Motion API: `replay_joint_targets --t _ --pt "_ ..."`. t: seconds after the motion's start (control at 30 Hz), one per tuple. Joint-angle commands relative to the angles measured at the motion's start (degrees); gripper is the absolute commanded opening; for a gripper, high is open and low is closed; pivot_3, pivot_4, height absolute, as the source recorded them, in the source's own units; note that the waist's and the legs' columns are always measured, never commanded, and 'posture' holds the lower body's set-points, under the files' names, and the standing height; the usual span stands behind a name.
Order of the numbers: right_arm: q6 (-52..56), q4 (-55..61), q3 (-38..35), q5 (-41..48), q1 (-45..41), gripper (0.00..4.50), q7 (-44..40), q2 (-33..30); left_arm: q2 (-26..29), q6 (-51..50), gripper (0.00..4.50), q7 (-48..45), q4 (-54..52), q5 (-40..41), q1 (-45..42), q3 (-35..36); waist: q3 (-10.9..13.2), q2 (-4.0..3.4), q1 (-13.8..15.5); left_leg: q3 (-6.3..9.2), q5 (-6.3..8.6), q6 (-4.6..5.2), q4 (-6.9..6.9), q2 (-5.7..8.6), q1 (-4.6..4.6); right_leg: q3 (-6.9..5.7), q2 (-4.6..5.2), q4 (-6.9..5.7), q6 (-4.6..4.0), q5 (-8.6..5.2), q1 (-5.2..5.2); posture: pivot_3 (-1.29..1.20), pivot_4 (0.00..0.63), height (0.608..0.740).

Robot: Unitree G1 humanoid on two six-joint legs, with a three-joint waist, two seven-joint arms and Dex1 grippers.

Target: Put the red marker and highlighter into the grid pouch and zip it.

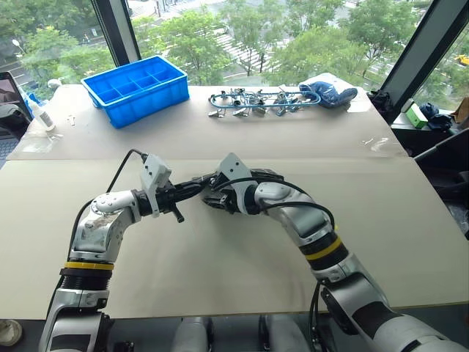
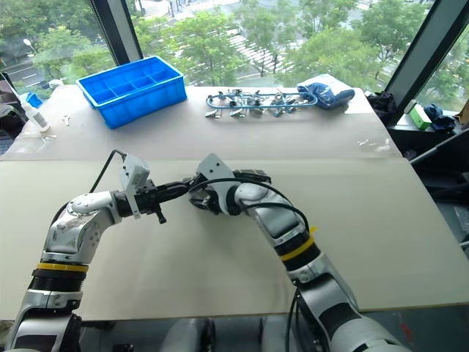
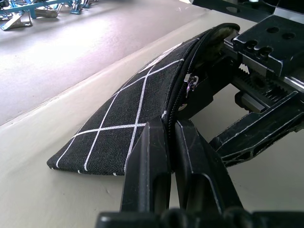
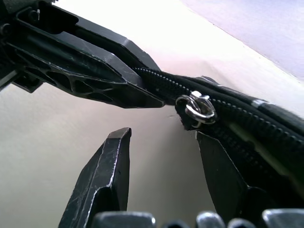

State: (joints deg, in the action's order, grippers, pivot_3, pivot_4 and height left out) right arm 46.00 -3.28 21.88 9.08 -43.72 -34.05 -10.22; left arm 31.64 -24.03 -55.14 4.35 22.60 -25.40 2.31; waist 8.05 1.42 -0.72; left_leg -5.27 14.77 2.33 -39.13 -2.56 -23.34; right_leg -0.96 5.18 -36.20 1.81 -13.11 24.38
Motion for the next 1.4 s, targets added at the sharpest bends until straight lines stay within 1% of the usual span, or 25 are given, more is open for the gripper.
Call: replay_joint_targets --t 0.03,0.2,0.3,0.5,0.6,0.77,0.8,0.83,1.0,1.27,1.37,1.4 --pt "-1.1 4.3 0.3 -0.4 0.5 2.47 -3.3 -3.7 -0.1 0.6 0.0 -0.2 -1.8 0.8 -0.4 0.4 0.0 0.0 0.0 0.0 0.01 0.01 0.0 0.0 0.0 0.0 0.0 0.0 0.0 0.0 0.0 0.0 0.15 0.74" --pt "-1.0 4.6 -0.8 -0.2 0.3 2.47 -3.8 -5.0 -0.1 0.7 0.0 -0.2 -1.6 0.7 -0.5 0.4 0.0 0.0 -0.1 0.0 0.01 0.02 0.01 -0.01 0.01 0.01 -0.02 0.02 0.0 0.0 0.01 0.0 0.15 0.74" --pt "-0.6 4.1 -1.7 0.5 -0.6 2.47 -2.9 -3.1 -0.3 0.7 0.0 -0.1 -1.7 0.7 -0.3 0.4 0.0 0.0 -0.3 -0.01 0.01 0.01 0.04 -0.04 0.02 0.04 -0.05 0.02 -0.01 0.0 0.04 0.0 0.15 0.74" --pt "-0.3 3.7 -0.5 0.6 -1.8 2.47 -2.6 0.8 -0.5 0.8 0.0 0.0 -1.6 0.7 -0.4 0.4 0.0 0.0 -0.2 -0.01 0.01 0.01 0.05 -0.04 0.02 0.03 -0.05 0.0 -0.01 0.0 0.04 0.0 0.15 0.74" --pt "-0.5 2.4 -1.3 0.4 -2.9 2.47 -2.1 2.4 -0.4 0.8 0.0 0.1 -1.5 0.6 -0.4 0.5 0.0 0.0 -0.1 -0.01 0.0 0.01 0.04 -0.03 0.01 0.03 -0.03 0.0 -0.01 0.0 0.03 0.0 0.15 0.74" --pt "-1.3 0.5 -2.1 -0.3 -4.0 2.47 -0.9 3.1 -0.3 0.7 0.0 0.2 -1.6 0.7 -0.2 0.6 0.0 0.0 -0.1 -0.01 0.0 0.0 0.04 -0.02 0.01 0.01 -0.02 0.0 -0.01 0.0 0.02 0.0 0.15 0.74" --pt "-1.4 0.0 -2.4 -0.5 -4.1 1.97 -0.4 3.0 -0.2 0.7 0.0 0.2 -1.5 0.7 -0.3 0.7 0.0 0.0 -0.1 -0.01 0.0 0.0 0.04 -0.02 0.01 0.01 -0.02 0.0 -0.01 0.0 0.02 0.0 0.15 0.74" --pt "-1.5 -0.2 -2.7 -0.6 -4.1 1.8 -0.1 3.0 -0.2 0.7 0.0 0.2 -1.5 0.7 -0.2 0.7 0.0 0.0 -0.1 -0.01 0.0 0.0 0.04 -0.02 0.01 0.01 -0.02 0.0 -0.01 0.0 0.03 0.0 0.15 0.74" --pt "-2.0 0.5 -3.2 -0.1 -3.7 0.03 -0.8 1.7 -0.2 0.8 0.0 0.3 -1.5 0.8 -0.4 0.8 0.0 0.0 -0.1 -0.02 0.0 0.0 0.05 -0.02 0.0 0.01 -0.02 0.0 -0.01 0.0 0.03 0.0 0.15 0.74" --pt "-2.5 1.1 -3.2 -0.1 -3.3 0.01 -1.1 1.6 -0.3 1.0 0.0 0.1 -1.1 0.7 -0.9 0.6 0.0 0.0 -0.1 -0.02 0.0 0.0 0.06 -0.03 0.01 0.02 -0.03 0.0 -0.01 0.0 0.04 0.0 0.15 0.74" --pt "-0.9 3.1 -2.6 0.3 -2.6 0.01 -2.6 0.2 -0.3 0.9 0.0 0.2 -1.2 0.6 -0.8 0.6 0.0 0.0 -0.1 -0.02 0.0 0.0 0.05 -0.03 0.0 0.01 -0.02 0.0 -0.01 0.0 0.03 0.0 0.15 0.74" --pt "0.3 4.6 -1.9 0.7 -2.1 0.01 -4.1 -1.2 -0.3 0.9 0.0 0.2 -1.3 0.7 -0.8 0.6 0.0 0.0 -0.1 -0.02 0.0 0.01 0.05 -0.02 0.0 0.01 -0.01 0.0 -0.01 0.0 0.03 0.0 0.15 0.74"
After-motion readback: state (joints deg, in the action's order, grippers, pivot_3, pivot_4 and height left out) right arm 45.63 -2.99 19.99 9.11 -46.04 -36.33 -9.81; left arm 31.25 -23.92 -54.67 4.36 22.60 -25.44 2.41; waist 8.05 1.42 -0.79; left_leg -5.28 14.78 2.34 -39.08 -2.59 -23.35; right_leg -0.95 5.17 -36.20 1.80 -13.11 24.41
